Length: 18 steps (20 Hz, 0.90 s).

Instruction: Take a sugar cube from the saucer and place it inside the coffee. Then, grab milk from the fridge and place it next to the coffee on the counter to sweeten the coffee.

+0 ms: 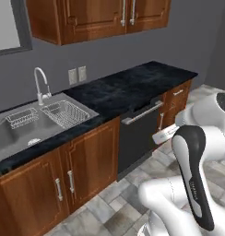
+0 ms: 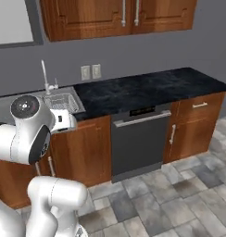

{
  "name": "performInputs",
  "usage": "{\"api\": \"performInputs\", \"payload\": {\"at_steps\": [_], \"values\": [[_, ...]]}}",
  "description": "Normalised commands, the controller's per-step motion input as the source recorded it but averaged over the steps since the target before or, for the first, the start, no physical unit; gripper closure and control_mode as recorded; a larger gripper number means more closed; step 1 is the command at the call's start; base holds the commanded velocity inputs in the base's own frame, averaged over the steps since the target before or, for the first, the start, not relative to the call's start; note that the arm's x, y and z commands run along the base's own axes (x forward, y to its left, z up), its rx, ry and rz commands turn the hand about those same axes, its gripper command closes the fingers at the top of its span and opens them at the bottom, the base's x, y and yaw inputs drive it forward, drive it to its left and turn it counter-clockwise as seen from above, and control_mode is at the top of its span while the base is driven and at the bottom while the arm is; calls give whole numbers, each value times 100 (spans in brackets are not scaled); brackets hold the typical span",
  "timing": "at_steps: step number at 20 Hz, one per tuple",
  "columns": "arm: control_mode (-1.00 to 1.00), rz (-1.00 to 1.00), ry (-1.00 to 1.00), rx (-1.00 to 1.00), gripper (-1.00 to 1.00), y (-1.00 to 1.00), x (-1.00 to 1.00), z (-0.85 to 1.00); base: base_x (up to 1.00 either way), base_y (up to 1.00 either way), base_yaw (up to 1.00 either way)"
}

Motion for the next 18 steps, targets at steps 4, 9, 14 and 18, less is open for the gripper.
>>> {"api": "performInputs", "payload": {"at_steps": [4,9,14,18], "values": [[100,0,0,0,-100,0,0,0,34,-4,-71],[100,0,0,0,-100,0,0,0,37,0,-71],[100,0,0,0,-100,0,0,0,38,0,-69],[100,0,0,0,-100,0,0,0,34,-2,-69]]}}
